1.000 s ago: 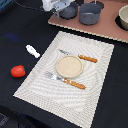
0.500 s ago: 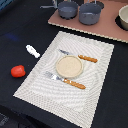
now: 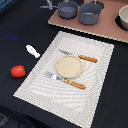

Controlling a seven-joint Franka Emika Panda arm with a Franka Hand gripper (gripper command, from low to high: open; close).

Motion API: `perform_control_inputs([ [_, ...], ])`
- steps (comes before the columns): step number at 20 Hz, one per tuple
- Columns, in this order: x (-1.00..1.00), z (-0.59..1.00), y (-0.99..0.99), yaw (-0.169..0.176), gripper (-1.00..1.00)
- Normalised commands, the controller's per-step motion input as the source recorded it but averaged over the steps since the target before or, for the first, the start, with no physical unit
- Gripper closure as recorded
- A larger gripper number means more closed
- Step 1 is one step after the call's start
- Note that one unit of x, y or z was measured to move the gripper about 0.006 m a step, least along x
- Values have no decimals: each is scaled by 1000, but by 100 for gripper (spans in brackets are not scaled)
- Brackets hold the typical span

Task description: Place the pan onto the stove and place the fish and sausage into the pan.

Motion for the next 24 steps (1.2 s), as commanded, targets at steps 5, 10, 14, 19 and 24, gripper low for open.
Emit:
perform_control_inputs([
  [5,55,-114,-1000,36,-100],
  [10,20,-279,-981,63,-100],
  [14,-31,-494,-822,94,-100],
  [19,-174,-603,-525,72,-100],
  [24,-97,-539,-430,20,-100],
])
